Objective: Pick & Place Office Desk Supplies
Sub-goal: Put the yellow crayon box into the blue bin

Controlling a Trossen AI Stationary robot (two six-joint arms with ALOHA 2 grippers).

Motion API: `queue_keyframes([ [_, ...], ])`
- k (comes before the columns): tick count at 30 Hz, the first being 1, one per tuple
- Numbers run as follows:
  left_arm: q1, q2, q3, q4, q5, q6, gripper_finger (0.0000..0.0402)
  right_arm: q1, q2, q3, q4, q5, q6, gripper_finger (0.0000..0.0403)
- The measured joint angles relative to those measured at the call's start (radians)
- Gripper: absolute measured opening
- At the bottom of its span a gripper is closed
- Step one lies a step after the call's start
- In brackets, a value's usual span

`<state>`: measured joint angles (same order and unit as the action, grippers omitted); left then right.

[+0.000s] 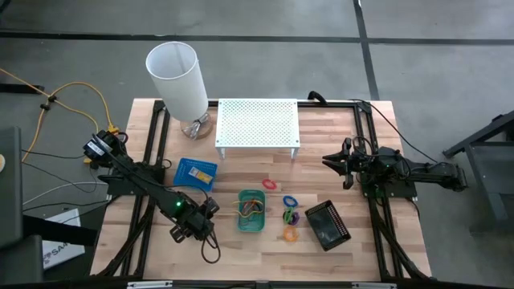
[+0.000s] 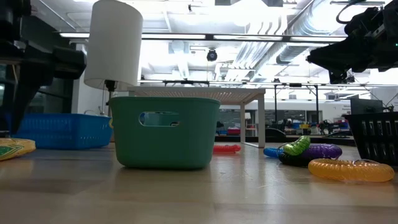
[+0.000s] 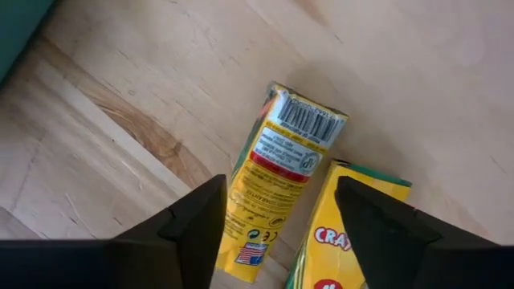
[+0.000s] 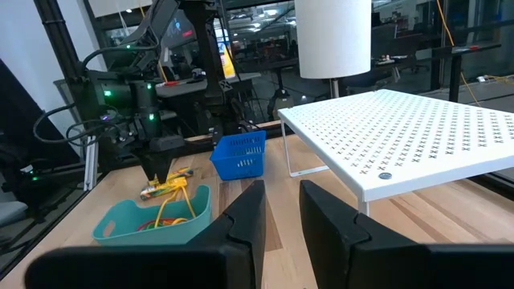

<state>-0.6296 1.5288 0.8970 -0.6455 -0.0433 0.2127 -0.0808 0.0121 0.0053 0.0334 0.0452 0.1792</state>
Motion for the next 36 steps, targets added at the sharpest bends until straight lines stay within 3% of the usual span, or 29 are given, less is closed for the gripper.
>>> queue_keyframes([
  [6, 0.006, 0.000, 0.000, 0.007, -0.053, 0.046, 0.0242, 0.000, 0.000, 0.000, 0.000, 0.000, 0.000, 0.0066],
  [36, 0.023, 0.086, -0.001, 0.023, -0.035, 0.052, 0.0234, 0.000, 0.000, 0.000, 0.000, 0.000, 0.000, 0.0066],
])
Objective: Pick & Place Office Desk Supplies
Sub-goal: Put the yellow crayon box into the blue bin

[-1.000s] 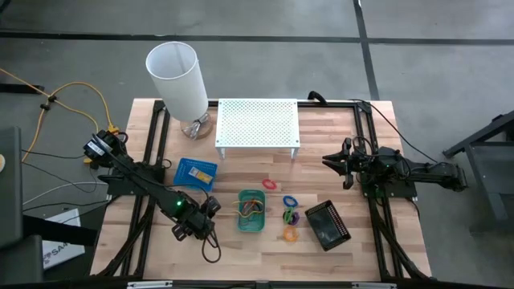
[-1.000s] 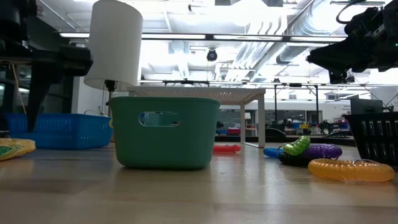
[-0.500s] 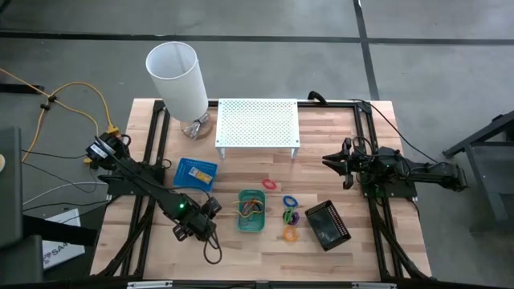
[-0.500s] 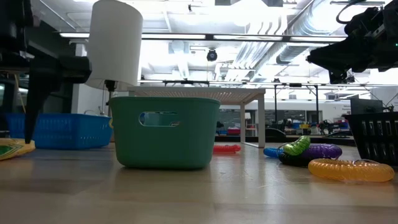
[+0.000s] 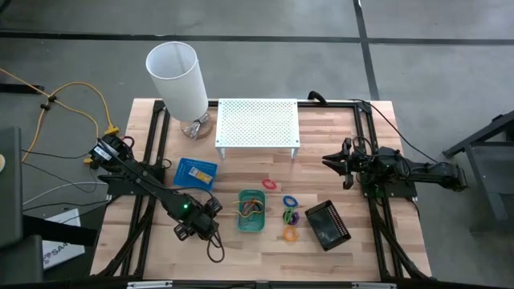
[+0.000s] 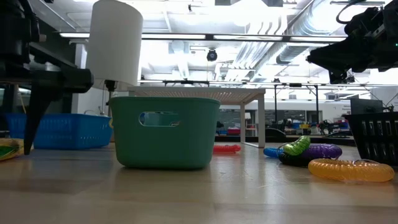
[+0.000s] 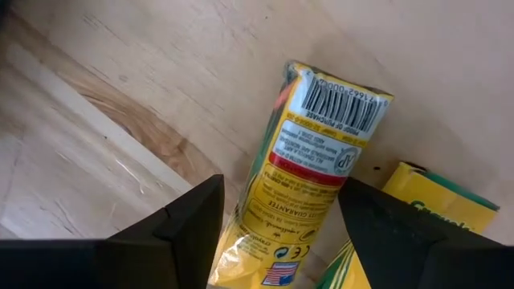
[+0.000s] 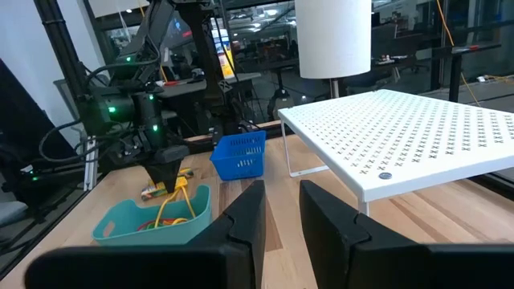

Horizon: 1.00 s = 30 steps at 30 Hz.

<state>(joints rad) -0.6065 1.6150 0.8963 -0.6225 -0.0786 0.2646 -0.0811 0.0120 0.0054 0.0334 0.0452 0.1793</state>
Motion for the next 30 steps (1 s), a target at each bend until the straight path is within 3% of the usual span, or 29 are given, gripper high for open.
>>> queue_keyframes([
  [12, 0.005, 0.000, 0.000, -0.001, 0.004, -0.003, 0.0152, 0.000, 0.000, 0.000, 0.000, 0.000, 0.000, 0.0066],
  [23, 0.005, -0.012, 0.000, -0.002, 0.003, -0.040, 0.0146, 0.000, 0.000, 0.000, 0.000, 0.000, 0.000, 0.0066],
  [30, 0.034, -0.137, 0.000, -0.019, -0.002, -0.086, 0.0146, 0.000, 0.000, 0.000, 0.000, 0.000, 0.000, 0.0066],
])
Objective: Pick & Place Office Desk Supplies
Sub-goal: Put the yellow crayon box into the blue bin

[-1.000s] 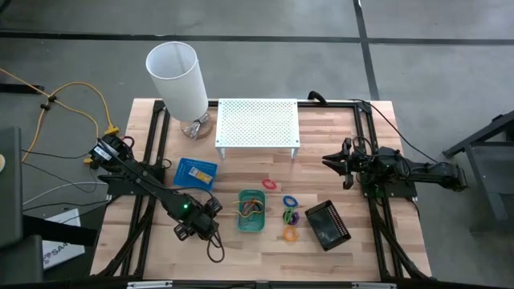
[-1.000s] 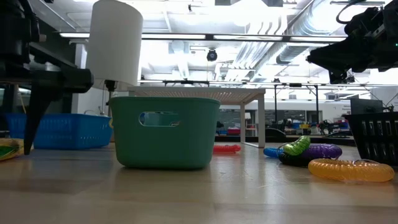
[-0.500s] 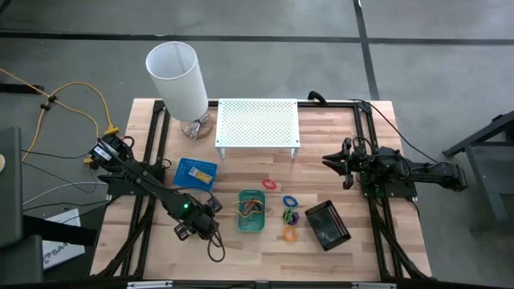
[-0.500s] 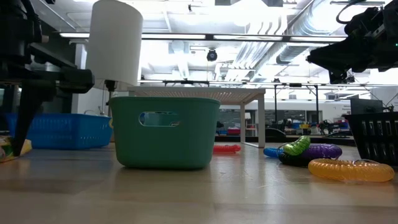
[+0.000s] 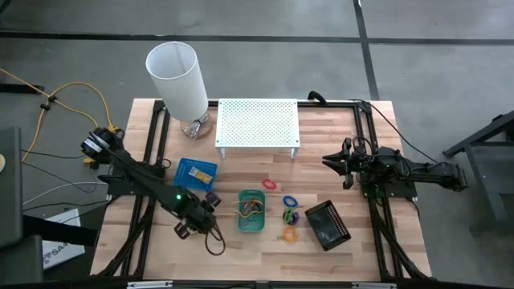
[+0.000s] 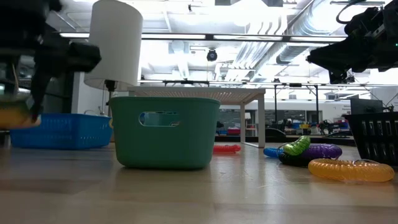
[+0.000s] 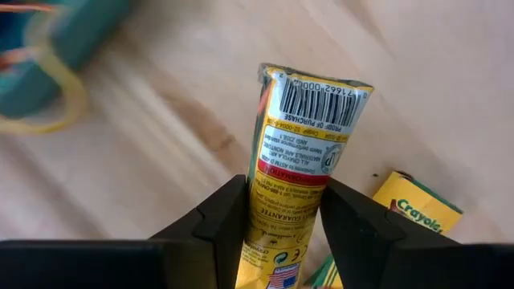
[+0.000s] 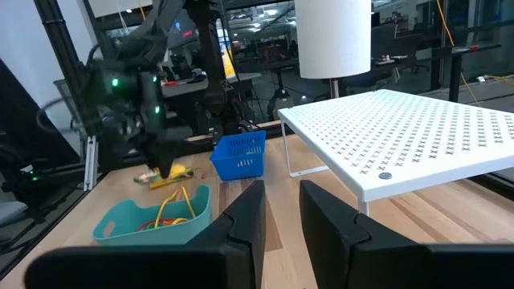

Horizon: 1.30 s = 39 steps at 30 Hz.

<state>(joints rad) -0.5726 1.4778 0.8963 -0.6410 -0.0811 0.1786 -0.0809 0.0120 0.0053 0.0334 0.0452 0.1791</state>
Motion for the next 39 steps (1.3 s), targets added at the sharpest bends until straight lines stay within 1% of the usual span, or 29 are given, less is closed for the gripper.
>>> queue_keyframes([
  [7, 0.069, -0.178, 0.000, -0.041, -0.012, -0.111, 0.0146, 0.000, 0.000, 0.000, 0.000, 0.000, 0.000, 0.0066],
  [10, 0.092, -0.223, 0.000, -0.064, -0.038, -0.133, 0.0146, 0.000, 0.000, 0.000, 0.000, 0.000, 0.000, 0.0066],
  [14, 0.104, -0.242, 0.000, -0.112, -0.061, -0.135, 0.0146, 0.000, 0.000, 0.000, 0.000, 0.000, 0.000, 0.0066],
  [17, 0.129, -0.245, 0.000, -0.153, -0.060, -0.172, 0.0146, 0.000, 0.000, 0.000, 0.000, 0.000, 0.000, 0.0066],
  [21, 0.189, -0.254, 0.000, -0.195, -0.053, -0.256, 0.0146, 0.000, 0.000, 0.000, 0.000, 0.000, 0.000, 0.0066],
  [26, 0.276, -0.290, 0.000, -0.237, -0.049, -0.307, 0.0146, 0.000, 0.000, 0.000, 0.000, 0.000, 0.000, 0.0066],
  [31, 0.373, -0.322, 0.000, -0.294, -0.048, -0.310, 0.0146, 0.000, 0.000, 0.000, 0.000, 0.000, 0.000, 0.0066],
  [39, 0.513, -0.324, -0.032, -0.301, -0.045, -0.255, 0.0146, 0.000, 0.000, 0.000, 0.000, 0.000, 0.000, 0.0066],
])
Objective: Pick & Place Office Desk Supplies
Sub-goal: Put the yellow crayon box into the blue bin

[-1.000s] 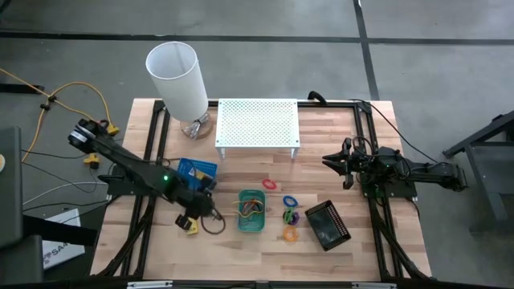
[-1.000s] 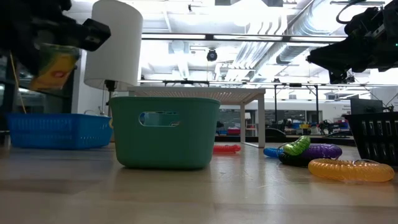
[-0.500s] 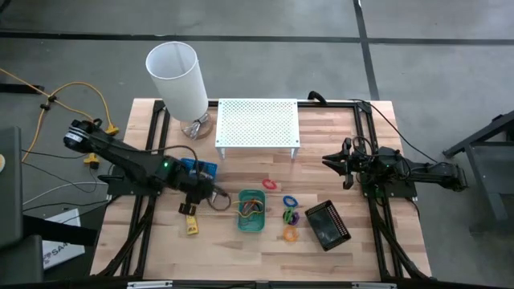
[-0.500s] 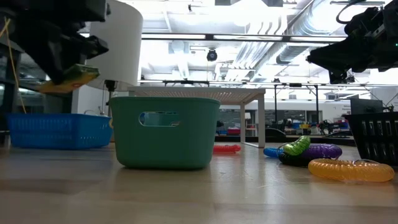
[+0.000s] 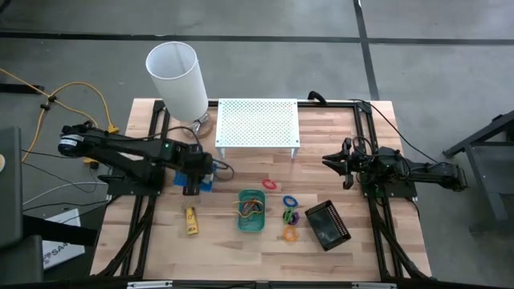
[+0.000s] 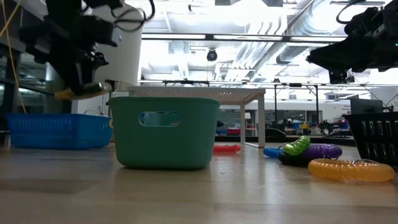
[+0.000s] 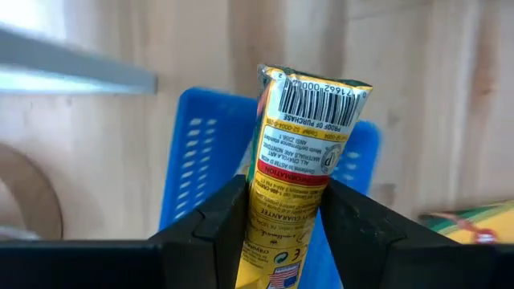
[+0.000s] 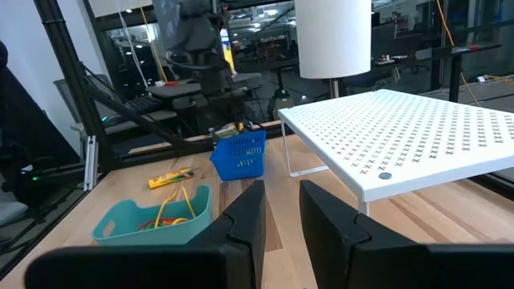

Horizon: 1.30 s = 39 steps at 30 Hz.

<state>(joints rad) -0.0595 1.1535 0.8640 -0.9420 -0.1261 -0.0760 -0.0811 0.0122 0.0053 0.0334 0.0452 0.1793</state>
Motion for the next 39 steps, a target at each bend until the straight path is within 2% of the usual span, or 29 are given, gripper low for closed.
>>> queue_keyframes([
  [6, 0.089, 0.001, -0.066, 0.037, 0.060, 0.001, 0.0146, 0.000, 0.000, 0.000, 0.000, 0.000, 0.000, 0.0066],
  [11, 0.131, 0.001, -0.130, 0.086, 0.099, 0.022, 0.0146, 0.000, 0.000, 0.000, 0.000, 0.000, 0.000, 0.0066],
  [16, 0.157, 0.002, -0.143, 0.108, 0.122, 0.056, 0.0146, 0.000, 0.000, 0.000, 0.000, 0.000, 0.000, 0.0066],
  [24, 0.162, 0.002, -0.143, 0.110, 0.125, 0.061, 0.0150, 0.000, 0.000, 0.000, 0.000, 0.000, 0.000, 0.0066],
  [33, 0.162, 0.002, -0.143, 0.109, 0.125, 0.071, 0.0189, 0.000, 0.000, 0.000, 0.000, 0.000, 0.000, 0.0066],
  [39, 0.162, 0.002, -0.143, 0.109, 0.125, 0.071, 0.0195, 0.000, 0.000, 0.000, 0.000, 0.000, 0.000, 0.0066],
])
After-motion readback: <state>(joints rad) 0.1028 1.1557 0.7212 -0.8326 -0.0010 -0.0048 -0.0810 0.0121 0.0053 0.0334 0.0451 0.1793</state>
